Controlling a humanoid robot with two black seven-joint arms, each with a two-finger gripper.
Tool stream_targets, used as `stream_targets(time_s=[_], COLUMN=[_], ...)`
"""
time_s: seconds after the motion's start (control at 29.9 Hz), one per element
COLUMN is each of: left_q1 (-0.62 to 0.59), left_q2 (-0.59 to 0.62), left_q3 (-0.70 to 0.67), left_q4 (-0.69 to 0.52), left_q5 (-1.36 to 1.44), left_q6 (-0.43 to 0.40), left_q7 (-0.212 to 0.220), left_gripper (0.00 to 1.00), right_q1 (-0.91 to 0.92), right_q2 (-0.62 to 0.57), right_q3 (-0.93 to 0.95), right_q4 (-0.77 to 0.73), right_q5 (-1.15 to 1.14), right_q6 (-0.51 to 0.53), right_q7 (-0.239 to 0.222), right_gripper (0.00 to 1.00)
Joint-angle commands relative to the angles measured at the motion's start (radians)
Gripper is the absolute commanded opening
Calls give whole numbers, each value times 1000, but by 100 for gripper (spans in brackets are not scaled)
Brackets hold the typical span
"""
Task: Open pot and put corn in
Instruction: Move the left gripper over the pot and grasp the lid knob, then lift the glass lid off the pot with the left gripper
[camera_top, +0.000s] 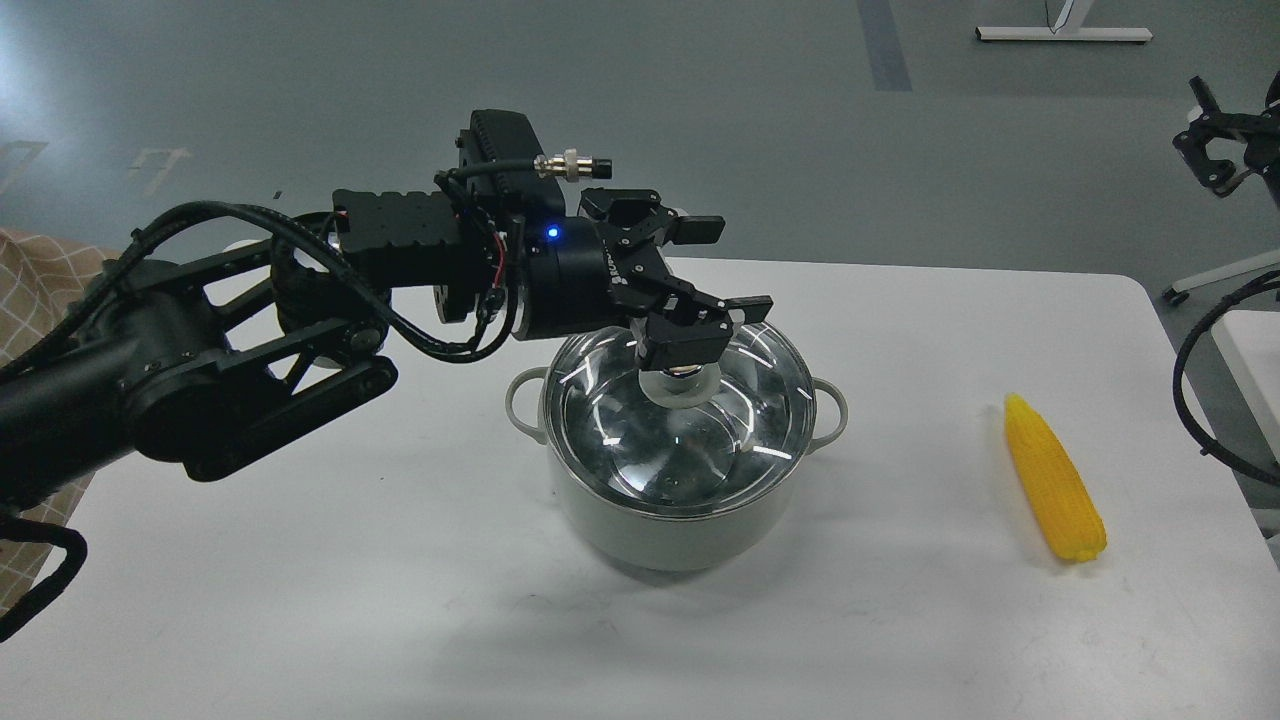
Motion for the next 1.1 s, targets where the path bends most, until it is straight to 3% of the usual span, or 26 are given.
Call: stream_targets(time_s=[0.0,0.37,1.07], left_q1=[4,71,165], left_q2=[-3,-46,22], left_q3=[65,76,1], left_q4=[24,36,35], left_q5=[34,31,24], left_q6=[26,31,57], left_q7=[-9,2,3], left_gripper=[78,78,78], right_q1=[-1,-7,-18], right_q2=[1,-5,-16], right_q3=[1,2,2], right_q4=[0,0,23], right_q5=[0,0,0], right_q6=[0,0,0], right_q7=[0,0,0], right_gripper=[100,100,100])
